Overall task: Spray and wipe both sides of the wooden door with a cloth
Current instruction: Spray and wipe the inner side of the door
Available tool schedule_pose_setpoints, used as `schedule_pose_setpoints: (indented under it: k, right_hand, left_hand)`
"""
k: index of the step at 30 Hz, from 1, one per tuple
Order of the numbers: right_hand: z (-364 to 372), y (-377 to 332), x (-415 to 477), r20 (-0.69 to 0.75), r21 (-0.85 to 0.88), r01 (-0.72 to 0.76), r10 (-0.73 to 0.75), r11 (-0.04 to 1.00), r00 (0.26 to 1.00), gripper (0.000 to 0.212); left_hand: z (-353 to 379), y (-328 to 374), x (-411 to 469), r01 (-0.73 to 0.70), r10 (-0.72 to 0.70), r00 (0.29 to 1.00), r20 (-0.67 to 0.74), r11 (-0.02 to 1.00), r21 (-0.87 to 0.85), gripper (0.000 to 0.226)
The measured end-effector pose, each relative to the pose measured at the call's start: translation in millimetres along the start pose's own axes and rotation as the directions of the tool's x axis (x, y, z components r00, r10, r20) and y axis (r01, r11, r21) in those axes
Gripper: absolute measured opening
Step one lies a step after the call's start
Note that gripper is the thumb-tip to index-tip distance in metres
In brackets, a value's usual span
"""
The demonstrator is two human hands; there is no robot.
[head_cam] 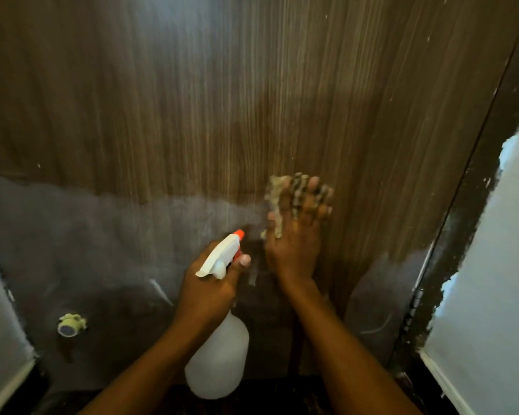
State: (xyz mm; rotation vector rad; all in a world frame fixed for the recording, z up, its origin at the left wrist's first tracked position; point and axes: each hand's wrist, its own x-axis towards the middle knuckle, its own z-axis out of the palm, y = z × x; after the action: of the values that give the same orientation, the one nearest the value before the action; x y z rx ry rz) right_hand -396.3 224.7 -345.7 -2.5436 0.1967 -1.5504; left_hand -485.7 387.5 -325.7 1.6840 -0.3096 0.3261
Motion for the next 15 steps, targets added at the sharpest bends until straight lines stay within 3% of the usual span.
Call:
schedule_pose_setpoints:
  k: [3, 5, 6, 8, 10, 11, 13, 15]
  right_hand:
    - [14, 15, -40, 0.023, -0.020, 0.279, -0.279, 0.960, 0.960, 0.069]
    - [15, 37, -67, 0.040, -0.025, 0.302, -0.300, 0.953, 0.953, 0.067]
    - [13, 41, -68, 0.040, -0.040, 0.257, -0.255, 0.966, 0.966, 0.069]
    - [7, 31, -50, 0.010, -0.045, 0.004, -0.003, 0.999, 1.000, 0.074]
    - [3, -5, -18, -0.063, 0.018, -0.233, 0.234, 0.972, 0.970, 0.074]
    - [3, -24, -6, -0.061, 0.027, -0.235, 0.236, 0.972, 0.970, 0.076]
    - [10, -53, -1, -0.014, -0.031, -0.029, 0.028, 0.999, 0.999, 0.084]
    - [18, -56, -22, 0.067, -0.054, 0.232, -0.228, 0.971, 0.971, 0.085]
  left_hand:
    - [-12, 0, -3, 0.024, -0.024, 1.000, -0.015, 1.000, -0.019, 0.035]
    - [-22, 0, -3, 0.031, -0.031, 0.999, -0.011, 0.999, -0.025, 0.040]
    - [-28, -1, -2, 0.030, -0.030, 1.000, -0.007, 0.999, -0.018, 0.045]
    - [-36, -3, -1, 0.040, -0.040, 0.999, -0.001, 0.999, -0.016, 0.053]
    - [-48, -7, -2, 0.059, -0.060, 0.998, -0.011, 0.998, -0.019, 0.049]
    - [-54, -9, -3, 0.068, -0.068, 0.997, -0.021, 0.997, -0.022, 0.043]
    - [-66, -12, -5, 0.077, -0.078, 0.996, -0.043, 0.997, -0.019, 0.037]
    - [-79, -15, -5, 0.088, -0.088, 0.994, -0.056, 0.996, -0.013, 0.037]
